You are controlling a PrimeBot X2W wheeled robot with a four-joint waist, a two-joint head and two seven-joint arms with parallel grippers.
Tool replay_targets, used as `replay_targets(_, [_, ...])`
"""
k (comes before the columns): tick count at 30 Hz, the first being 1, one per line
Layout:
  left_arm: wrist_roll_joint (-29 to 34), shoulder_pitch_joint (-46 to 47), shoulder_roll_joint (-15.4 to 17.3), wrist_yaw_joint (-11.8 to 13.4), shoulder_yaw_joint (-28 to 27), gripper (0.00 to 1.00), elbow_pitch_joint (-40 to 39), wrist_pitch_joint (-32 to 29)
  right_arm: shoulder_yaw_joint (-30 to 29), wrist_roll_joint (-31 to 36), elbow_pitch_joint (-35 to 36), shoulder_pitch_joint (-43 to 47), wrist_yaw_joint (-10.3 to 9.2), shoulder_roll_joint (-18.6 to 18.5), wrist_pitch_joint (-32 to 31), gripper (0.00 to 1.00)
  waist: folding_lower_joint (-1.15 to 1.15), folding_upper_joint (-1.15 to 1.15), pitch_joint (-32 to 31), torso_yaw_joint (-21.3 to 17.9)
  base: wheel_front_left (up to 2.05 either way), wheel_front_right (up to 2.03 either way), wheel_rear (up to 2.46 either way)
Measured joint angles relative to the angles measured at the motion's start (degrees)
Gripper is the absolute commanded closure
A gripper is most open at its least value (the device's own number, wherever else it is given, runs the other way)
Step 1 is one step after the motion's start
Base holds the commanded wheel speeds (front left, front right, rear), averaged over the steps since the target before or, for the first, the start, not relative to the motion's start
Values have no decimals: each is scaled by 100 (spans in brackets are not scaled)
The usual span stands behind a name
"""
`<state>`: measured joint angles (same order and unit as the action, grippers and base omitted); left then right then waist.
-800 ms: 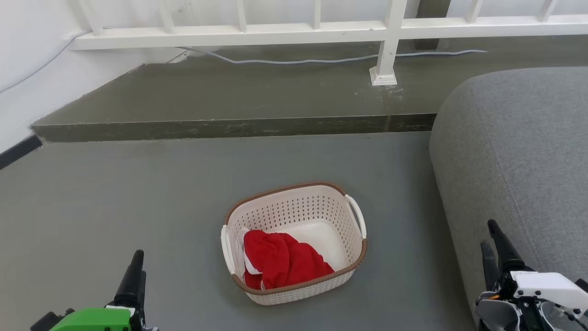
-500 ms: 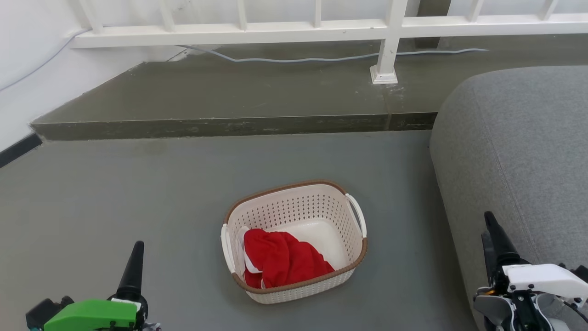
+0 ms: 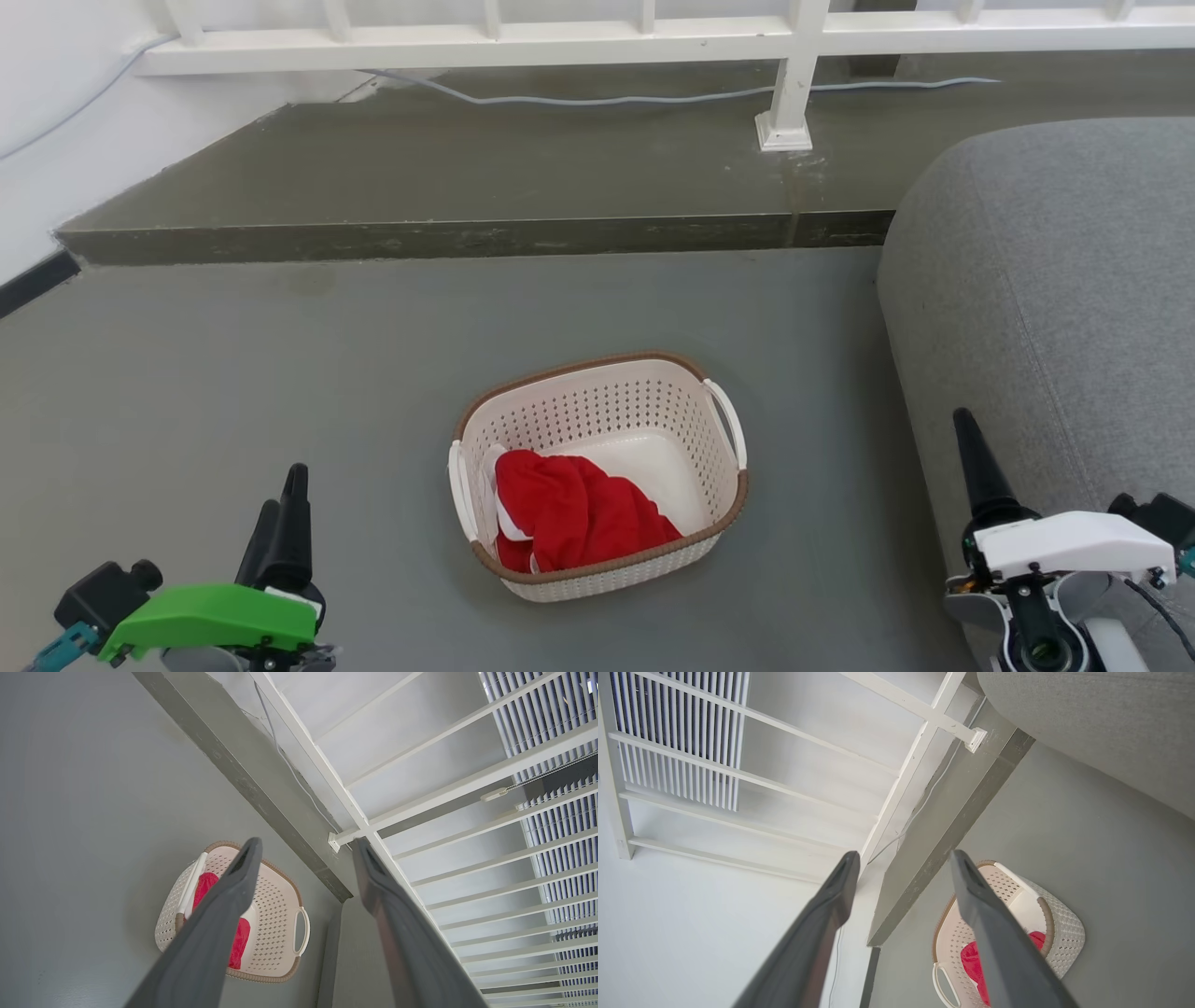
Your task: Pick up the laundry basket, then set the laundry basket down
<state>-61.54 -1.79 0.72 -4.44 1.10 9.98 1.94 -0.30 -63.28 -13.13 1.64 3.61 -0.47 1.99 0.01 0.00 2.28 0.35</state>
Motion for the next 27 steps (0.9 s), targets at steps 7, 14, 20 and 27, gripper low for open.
replay_targets(7, [666, 1, 12, 127, 124, 0, -191, 125, 192, 666, 123, -5, -124, -14, 111, 0, 0, 0, 61, 17, 0, 0, 0])
replay_targets(14, [1263, 1, 21, 263, 272, 0, -347, 274, 366, 1184, 256, -20, -235, -40, 257, 0, 0, 0, 105, 28, 0, 0, 0])
replay_targets(20, [1709, 1, 26, 347, 322, 0, -458, 370, 493, 1569, 328, -28, -325, -51, 361, 0, 0, 0, 135, 33, 0, 0, 0])
replay_targets(27, [2298, 1, 36, 455, 458, 0, -580, 493, 649, 2096, 457, -32, -427, -97, 505, 0, 0, 0, 174, 38, 0, 0, 0])
